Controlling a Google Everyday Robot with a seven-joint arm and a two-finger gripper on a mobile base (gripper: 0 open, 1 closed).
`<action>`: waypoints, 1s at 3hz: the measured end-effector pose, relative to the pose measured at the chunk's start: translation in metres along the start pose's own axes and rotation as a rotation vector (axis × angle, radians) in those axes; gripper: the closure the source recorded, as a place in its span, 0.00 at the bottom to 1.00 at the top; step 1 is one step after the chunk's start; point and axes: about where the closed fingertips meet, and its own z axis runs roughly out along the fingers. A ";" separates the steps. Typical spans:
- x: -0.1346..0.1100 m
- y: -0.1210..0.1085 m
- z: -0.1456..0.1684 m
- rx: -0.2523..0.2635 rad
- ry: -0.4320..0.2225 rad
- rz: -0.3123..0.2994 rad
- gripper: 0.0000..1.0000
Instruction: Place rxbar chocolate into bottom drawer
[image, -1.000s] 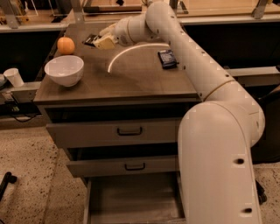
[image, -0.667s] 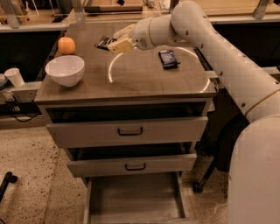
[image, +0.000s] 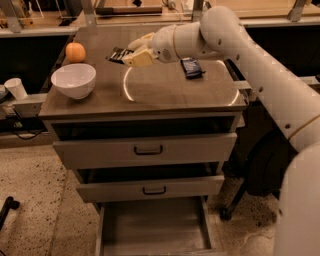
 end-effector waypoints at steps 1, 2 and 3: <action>-0.003 0.057 -0.029 -0.101 -0.061 -0.007 1.00; 0.013 0.113 -0.062 -0.179 -0.068 -0.001 1.00; 0.037 0.152 -0.089 -0.224 -0.022 0.006 1.00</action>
Offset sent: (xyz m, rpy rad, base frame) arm -0.2031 -0.0528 -0.0431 0.0365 0.0917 0.2547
